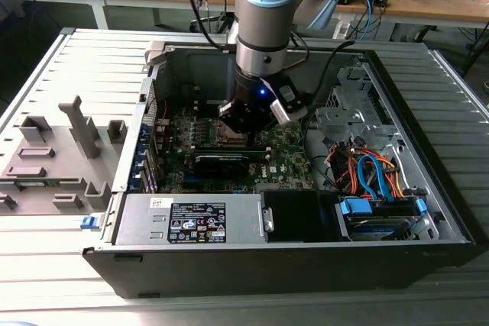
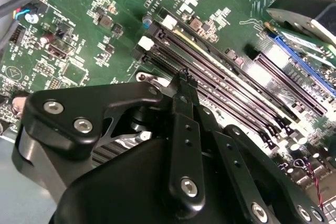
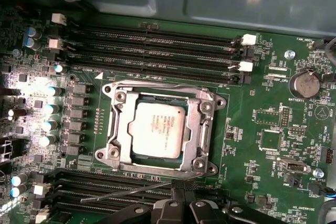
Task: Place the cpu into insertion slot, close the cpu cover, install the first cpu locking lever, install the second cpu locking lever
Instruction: 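Install the second cpu locking lever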
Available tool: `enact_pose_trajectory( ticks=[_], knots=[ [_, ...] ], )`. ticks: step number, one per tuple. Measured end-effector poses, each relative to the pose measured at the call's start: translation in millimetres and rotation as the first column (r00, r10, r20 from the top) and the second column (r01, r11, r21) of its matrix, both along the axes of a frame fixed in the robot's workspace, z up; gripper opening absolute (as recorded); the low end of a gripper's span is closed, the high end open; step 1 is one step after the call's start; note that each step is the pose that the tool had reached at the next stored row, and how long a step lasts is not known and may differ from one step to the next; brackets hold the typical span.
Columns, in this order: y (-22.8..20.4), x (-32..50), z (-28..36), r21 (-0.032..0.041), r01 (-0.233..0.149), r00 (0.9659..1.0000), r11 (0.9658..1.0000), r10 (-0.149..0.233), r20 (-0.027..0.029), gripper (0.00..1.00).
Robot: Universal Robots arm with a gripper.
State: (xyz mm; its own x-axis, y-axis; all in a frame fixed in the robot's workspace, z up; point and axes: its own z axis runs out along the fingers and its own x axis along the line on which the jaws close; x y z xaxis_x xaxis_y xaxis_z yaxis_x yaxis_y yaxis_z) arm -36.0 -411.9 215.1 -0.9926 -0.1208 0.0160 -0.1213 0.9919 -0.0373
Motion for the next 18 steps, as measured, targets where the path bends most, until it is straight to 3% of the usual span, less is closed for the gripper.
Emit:
enact_pose_trajectory(
  ticks=[5, 6, 7, 8, 9, 12, 15, 18],
  knots=[
    [-0.1, -7.7, -0.8, 0.0033, 0.000, 1.0000, 1.0000, 0.000, 0.0001, 0.11],
    [0.0, -15.7, -2.3, 0.0082, 0.000, 1.0000, 1.0000, 0.000, 0.0002, 0.11],
    [-4.5, -25.5, -3.9, 0.0382, 0.000, 1.0000, 0.9993, 0.000, 0.0003, 0.11],
    [-15.1, -32.6, -3.9, 0.0846, 0.000, 1.0000, 0.9964, 0.000, 0.0006, 0.11],
    [-18.4, -34.9, -4.1, 0.1043, 0.000, 1.0000, 0.9945, 0.000, 0.0008, 0.11],
    [-19.9, -39.2, -4.3, 0.1167, 0.000, 1.0000, 0.9932, 0.000, 0.0012, 0.11],
    [-21.1, -48.3, -4.8, 0.1404, 0.000, 1.0000, 0.9901, 0.000, 0.0023, 0.11],
    [-24.6, -52.8, -5.7, 0.1502, 0.000, 1.0000, 0.9886, 0.000, 0.0024, 0.11]
  ],
)
